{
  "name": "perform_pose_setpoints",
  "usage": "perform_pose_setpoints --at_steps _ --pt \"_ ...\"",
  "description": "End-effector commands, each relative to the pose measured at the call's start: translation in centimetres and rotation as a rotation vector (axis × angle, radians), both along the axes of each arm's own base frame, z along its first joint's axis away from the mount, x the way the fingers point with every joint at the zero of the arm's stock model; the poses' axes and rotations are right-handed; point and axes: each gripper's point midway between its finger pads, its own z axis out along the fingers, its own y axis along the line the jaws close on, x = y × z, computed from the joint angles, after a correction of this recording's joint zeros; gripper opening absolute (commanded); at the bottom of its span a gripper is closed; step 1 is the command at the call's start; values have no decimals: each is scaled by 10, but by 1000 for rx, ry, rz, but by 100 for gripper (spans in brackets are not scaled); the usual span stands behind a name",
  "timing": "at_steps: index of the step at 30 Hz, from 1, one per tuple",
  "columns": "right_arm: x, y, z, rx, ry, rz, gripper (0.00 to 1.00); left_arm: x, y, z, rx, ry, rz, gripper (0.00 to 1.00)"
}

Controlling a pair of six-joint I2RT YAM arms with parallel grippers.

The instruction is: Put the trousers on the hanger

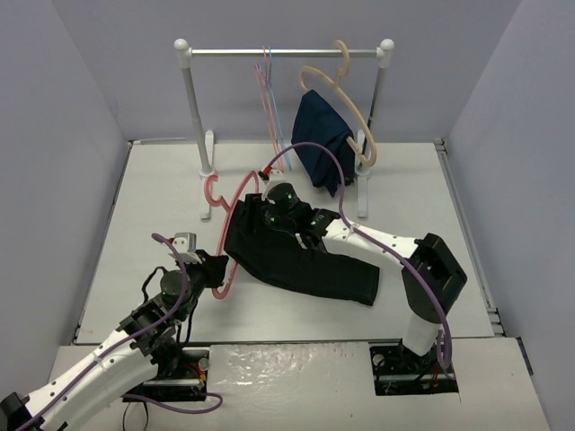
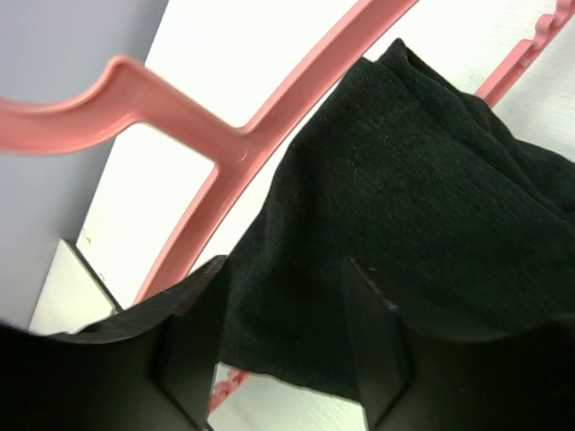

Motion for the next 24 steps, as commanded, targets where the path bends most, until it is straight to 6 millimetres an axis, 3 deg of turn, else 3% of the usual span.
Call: perform_pose_setpoints --at_steps 1,4,7,13,18,24 --pt "-3 -9 60 52 -123 27 40 7 -15 47 -142 -111 -18 0" --pt "-10 -9 52 48 -100 51 21 8 -15 50 -139 -120 -21 0" --pt "-18 -5 40 40 -71 81 11 9 -17 52 -142 -125 -28 0" --pt "-33 13 14 36 -17 148 6 10 -23 52 -153 -123 -42 0" --pt "-43 34 4 78 -7 207 4 10 -26 54 -160 -123 -58 0" --pt "-41 47 -13 75 3 221 4 9 -31 54 -184 -118 -77 0"
